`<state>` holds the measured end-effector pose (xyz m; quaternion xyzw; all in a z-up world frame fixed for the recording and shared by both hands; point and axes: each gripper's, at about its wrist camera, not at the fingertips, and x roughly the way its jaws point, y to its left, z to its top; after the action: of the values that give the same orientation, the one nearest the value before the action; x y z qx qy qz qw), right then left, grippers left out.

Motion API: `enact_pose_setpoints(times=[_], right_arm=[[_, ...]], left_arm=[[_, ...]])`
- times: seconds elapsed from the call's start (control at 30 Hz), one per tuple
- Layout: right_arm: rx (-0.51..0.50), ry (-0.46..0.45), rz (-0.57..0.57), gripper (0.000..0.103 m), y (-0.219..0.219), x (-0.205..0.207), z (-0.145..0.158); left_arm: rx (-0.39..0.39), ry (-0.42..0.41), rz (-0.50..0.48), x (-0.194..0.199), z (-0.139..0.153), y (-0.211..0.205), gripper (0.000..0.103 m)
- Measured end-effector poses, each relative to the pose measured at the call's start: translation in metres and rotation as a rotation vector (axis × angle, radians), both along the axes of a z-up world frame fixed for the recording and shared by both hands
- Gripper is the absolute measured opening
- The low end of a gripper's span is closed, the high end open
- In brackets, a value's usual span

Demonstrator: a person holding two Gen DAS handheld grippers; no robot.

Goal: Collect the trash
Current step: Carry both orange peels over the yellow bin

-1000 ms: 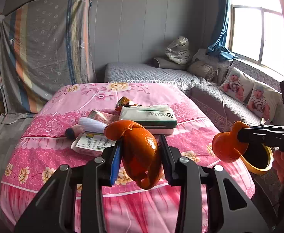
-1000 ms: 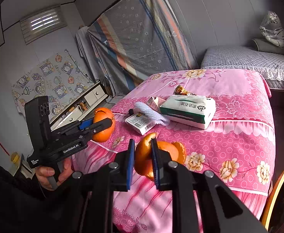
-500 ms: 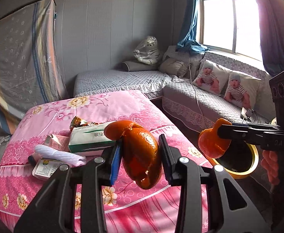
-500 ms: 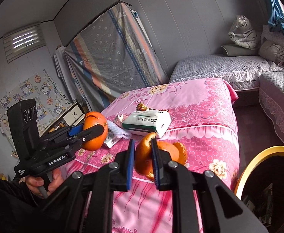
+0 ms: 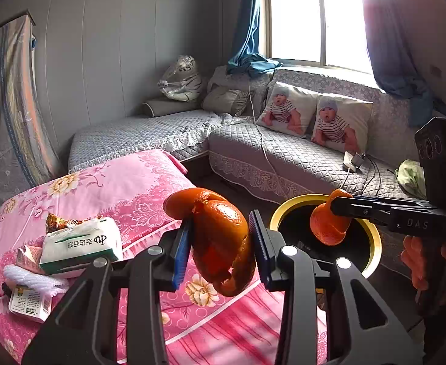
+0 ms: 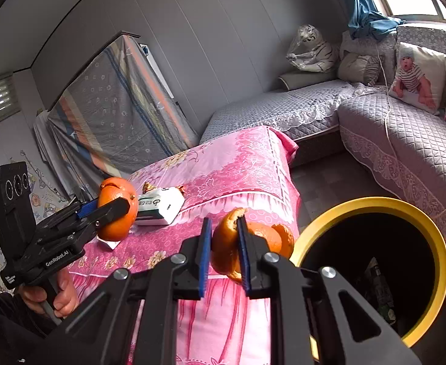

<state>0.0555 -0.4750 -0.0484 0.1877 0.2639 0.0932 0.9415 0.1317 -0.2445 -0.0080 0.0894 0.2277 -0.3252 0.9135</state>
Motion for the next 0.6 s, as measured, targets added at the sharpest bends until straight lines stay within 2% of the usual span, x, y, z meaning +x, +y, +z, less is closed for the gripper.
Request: enact_pose_setpoints(times=[0.23, 0.4, 0.6], right_arm=[[0.002, 0.021, -0.15, 0.016, -0.039, -0.016, -0.014], [-0.018, 0.059, -0.256, 0.016, -0.059, -0.019, -0.028], [0.014, 0.108, -0.31, 0.016, -0.081, -0.015, -0.047]], left_arm=[[0.023, -0.011, -0.083, -0.003, -0.002, -0.044, 0.035], [0.035, 0.02, -0.137, 0.002, -0.012, -0.077, 0.035], [0.056, 0.088, -0.183, 0.014, -0.03, -0.113, 0.035]])
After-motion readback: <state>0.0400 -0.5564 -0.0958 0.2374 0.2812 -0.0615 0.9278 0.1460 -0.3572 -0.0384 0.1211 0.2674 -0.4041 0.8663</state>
